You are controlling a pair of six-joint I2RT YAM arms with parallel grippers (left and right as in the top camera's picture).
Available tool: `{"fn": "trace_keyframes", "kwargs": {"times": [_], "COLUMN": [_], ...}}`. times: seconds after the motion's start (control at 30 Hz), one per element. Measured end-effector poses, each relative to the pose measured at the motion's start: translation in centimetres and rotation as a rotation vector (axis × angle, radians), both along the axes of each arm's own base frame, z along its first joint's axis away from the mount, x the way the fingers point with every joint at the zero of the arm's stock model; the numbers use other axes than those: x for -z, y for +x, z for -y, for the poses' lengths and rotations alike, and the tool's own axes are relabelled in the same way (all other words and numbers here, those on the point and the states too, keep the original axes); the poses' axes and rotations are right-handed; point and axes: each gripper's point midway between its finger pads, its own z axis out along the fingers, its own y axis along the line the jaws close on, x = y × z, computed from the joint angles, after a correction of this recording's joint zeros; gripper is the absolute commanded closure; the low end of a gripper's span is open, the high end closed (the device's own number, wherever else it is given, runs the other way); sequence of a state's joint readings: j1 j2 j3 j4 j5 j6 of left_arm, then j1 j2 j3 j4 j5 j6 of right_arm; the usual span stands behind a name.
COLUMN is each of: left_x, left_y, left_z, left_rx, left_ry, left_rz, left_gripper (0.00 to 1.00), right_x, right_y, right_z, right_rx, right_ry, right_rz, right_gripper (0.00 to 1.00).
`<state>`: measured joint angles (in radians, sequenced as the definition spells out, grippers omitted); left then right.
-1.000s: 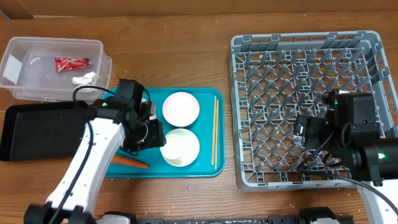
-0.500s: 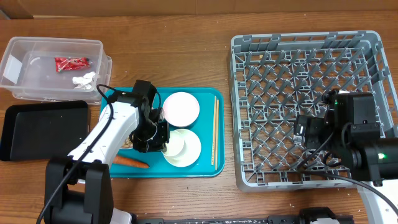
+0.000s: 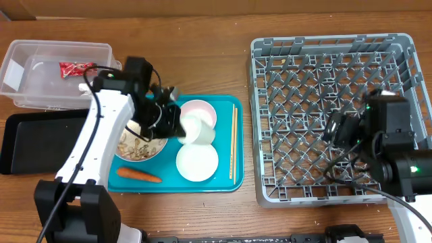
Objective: Sort waste into correct bins and load items into the dishwasher
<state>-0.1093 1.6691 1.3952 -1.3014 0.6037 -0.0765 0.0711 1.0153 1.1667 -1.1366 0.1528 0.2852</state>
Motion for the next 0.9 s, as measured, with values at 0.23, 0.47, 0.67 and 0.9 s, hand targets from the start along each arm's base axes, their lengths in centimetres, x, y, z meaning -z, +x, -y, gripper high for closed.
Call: {"fn": "trace_keyframes", "kwargs": {"times": [0.23, 0.47, 0.67, 0.9], "left_x": [-6.3, -10.0, -11.1, -11.8], "left_y": [1.5, 0.8, 0.3, -0.3], "left_z": [5.9, 8.1, 9.2, 11.6], "left_rx": [0.107, 0.161, 0.202, 0.287], "left_ry": [-0.493, -0.729, -0.796, -0.833], "left_rz": [0.158, 0.179, 0.191, 0.224], "left_gripper": [0.96, 0.96, 0.96, 0.96], "right_x": [-2.2, -4.0, -6.2, -7.1], "right_y": [2.8, 0.4, -0.8, -1.4], "right_z": [-10.3, -17.1, -18.8, -19.2], "right_rx": [-0.575, -1.057, -1.252, -1.31], "right_ry": [0.324, 0.66, 0.839, 0.897], "right_rz": [0.123, 0.174, 0.273, 0.309], "right_gripper": [0.0, 0.0, 0.0, 0.0]}}
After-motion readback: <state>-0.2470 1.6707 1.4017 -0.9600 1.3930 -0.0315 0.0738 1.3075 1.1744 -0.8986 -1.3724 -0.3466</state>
